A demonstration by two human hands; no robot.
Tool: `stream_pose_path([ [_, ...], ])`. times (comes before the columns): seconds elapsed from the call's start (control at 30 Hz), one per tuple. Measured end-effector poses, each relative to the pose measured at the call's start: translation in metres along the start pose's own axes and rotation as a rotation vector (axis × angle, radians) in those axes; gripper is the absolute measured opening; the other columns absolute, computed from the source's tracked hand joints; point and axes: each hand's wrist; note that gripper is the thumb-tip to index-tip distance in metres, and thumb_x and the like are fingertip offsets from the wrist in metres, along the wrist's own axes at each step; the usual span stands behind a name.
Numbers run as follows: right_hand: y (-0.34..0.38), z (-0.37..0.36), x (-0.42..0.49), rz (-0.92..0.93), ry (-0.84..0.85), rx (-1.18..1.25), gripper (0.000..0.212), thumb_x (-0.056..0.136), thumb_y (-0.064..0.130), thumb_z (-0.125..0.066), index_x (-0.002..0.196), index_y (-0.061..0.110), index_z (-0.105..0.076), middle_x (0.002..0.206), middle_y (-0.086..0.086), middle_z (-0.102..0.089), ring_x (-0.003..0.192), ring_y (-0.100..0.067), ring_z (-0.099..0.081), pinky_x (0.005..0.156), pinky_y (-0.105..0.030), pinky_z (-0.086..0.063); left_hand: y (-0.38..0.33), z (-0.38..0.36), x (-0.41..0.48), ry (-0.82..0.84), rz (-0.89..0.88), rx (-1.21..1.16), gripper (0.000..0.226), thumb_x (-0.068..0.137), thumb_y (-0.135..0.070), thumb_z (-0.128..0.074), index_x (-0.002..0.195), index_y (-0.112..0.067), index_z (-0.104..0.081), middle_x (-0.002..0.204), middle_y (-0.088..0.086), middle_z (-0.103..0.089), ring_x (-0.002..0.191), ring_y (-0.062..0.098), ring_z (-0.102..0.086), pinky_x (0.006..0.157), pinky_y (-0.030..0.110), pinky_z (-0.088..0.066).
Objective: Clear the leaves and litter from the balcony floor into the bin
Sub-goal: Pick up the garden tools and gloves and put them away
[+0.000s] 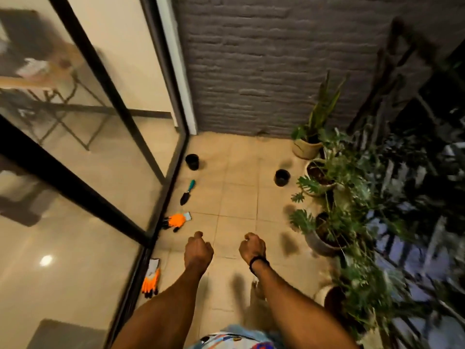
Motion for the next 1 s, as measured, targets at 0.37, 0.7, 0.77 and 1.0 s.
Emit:
stream_pose_path([
  [0.37, 0.148, 0.003, 0.164, 0.149, 0.249, -0.322, 0.036, 0.094, 0.012, -0.047, 0.128, 0.006, -0.059, 0.134, -0.016, -0.058, 0.124, -0.034, -0.053, 0.101, -0.034, -0.046, -0.051, 0.030, 0.147, -0.110, 0.315, -0.165, 0.044, 0.099, -0.027, -0.058, 0.140, -0.015, -0.047, 0.130, 0.015, -0.057, 0.116, 0.030, -0.058, 0.094, 0.041, -0.049],
  [0.7, 0.295, -0.073, 0.361, 0.127, 0.389, -0.477, 0.044, 0.096, 0.026, -0.054, 0.137, 0.011, -0.054, 0.140, -0.013, -0.054, 0.129, -0.030, -0.049, 0.107, -0.035, -0.042, -0.036, 0.035, 0.369, 0.012, 0.440, -0.139, 0.046, 0.098, -0.029, -0.056, 0.140, -0.011, -0.047, 0.126, 0.016, -0.060, 0.110, 0.032, -0.059, 0.084, 0.037, -0.049],
  [0.77, 0.315, -0.108, 0.413, 0.141, 0.402, -0.524, 0.038, 0.096, 0.018, -0.053, 0.133, 0.011, -0.057, 0.136, -0.012, -0.057, 0.125, -0.030, -0.053, 0.102, -0.033, -0.045, -0.031, 0.032, 0.425, -0.009, 0.455, -0.157, 0.045, 0.098, -0.028, -0.056, 0.138, -0.009, -0.048, 0.125, 0.018, -0.061, 0.109, 0.033, -0.059, 0.082, 0.036, -0.047],
  [1.0, 0.314, -0.264, 0.614, 0.196, 0.445, -0.652, 0.039, 0.097, 0.012, -0.049, 0.135, 0.012, -0.056, 0.134, -0.012, -0.059, 0.123, -0.029, -0.055, 0.098, -0.032, -0.045, 0.037, -0.060, 0.620, -0.010, 0.537, -0.175, 0.047, 0.095, -0.029, -0.062, 0.136, -0.007, -0.050, 0.121, 0.024, -0.058, 0.107, 0.041, -0.057, 0.082, 0.044, -0.049],
])
Point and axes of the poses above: each hand's wrist, its own x-axis towards the middle knuckle, its own z-axis out of the back of the hand, y = z × x
